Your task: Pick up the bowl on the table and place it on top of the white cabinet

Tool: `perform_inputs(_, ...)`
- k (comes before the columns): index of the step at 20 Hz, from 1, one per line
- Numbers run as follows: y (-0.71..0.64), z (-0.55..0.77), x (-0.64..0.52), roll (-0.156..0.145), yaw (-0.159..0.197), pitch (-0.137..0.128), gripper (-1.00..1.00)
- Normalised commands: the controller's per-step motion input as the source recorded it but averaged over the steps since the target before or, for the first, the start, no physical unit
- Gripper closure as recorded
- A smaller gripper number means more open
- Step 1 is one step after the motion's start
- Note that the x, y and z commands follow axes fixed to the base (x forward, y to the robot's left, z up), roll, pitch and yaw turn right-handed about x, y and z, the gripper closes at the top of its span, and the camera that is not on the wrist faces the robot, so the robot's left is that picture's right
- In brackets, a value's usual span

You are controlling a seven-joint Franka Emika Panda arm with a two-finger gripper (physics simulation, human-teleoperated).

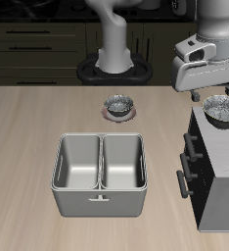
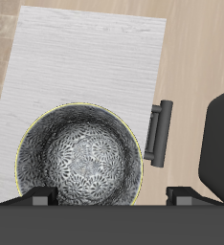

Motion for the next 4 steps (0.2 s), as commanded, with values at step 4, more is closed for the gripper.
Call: perform_inputs(4, -0.18, 0.03, -0.03, -0.018, -0.003, -0.007, -1.0)
